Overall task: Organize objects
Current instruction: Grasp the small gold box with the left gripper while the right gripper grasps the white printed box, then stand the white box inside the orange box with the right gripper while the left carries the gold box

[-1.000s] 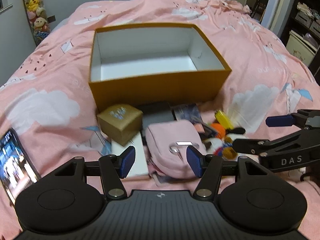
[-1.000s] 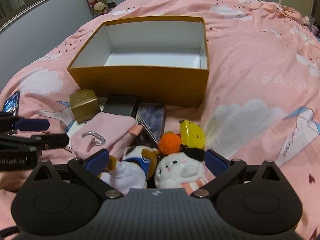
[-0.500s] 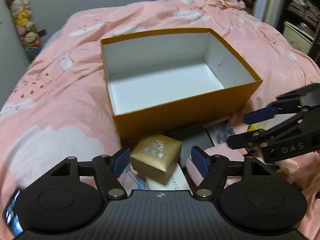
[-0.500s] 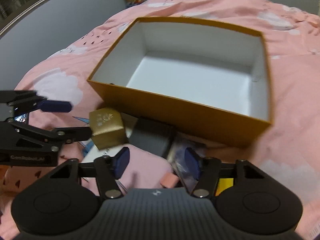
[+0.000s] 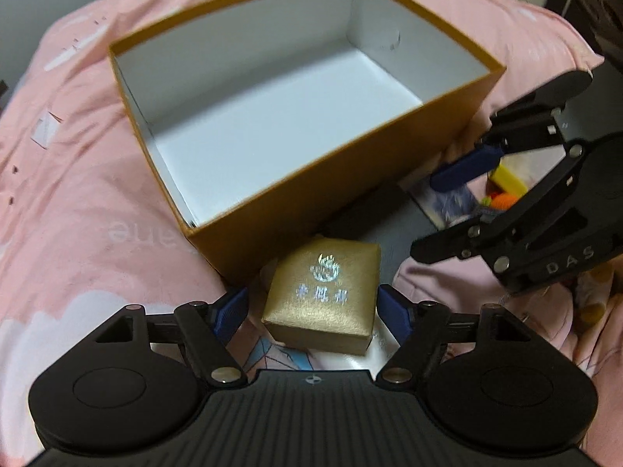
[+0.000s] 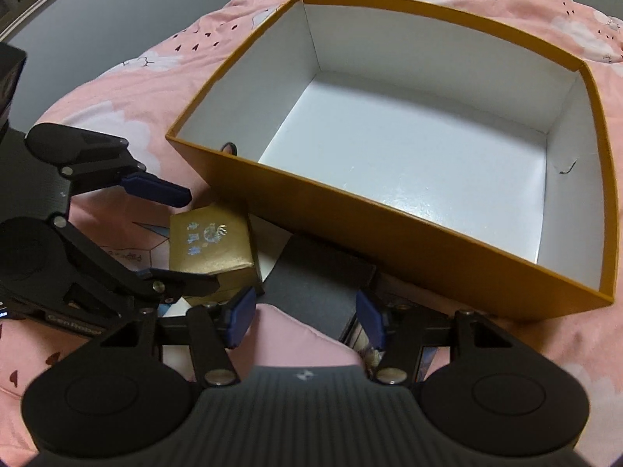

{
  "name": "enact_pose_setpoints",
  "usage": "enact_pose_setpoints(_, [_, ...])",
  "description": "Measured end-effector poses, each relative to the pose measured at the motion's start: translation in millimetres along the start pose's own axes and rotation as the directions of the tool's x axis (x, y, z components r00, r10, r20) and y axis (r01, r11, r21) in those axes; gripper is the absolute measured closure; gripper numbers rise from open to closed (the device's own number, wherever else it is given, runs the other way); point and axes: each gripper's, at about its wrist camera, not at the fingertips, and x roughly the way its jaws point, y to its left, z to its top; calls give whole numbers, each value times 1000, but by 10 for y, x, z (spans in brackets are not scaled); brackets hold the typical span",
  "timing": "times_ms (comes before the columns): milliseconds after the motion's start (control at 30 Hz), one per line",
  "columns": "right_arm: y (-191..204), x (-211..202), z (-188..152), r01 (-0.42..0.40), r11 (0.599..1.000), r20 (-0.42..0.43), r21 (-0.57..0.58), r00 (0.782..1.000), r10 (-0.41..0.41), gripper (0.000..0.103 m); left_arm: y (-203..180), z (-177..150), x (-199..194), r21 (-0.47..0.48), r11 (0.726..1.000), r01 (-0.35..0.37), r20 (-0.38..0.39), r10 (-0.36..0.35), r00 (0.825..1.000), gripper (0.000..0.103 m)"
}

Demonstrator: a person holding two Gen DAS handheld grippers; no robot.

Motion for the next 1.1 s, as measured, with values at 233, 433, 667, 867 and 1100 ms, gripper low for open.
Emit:
enact_pose_setpoints(233, [0, 99, 22, -5, 1000, -15, 7, 1000, 5, 43, 31, -111, 111, -37, 999, 28, -18, -29, 999, 27])
enact_pose_setpoints(433, [8, 112, 23, -4, 1000, -10, 10, 1000, 4, 43, 14, -239, 39, -135, 991, 21, 29, -17, 999, 32])
enact_pose_setpoints(667, [80, -21, 54, -48, 999, 13, -1, 999, 48, 43, 128, -449, -411, -372, 928, -26, 91, 65, 994, 35])
enact_pose_setpoints(867, [178, 78, 211, -173, 979, -86, 107, 979, 183, 43, 274, -536, -689, -471, 879, -77, 118, 149, 982, 36])
enact_pose_setpoints(1100, [377, 307, 339, -132, 969, -234, 207, 955, 180, 43, 221, -456, -696, -508, 856, -94, 138, 188, 972, 35])
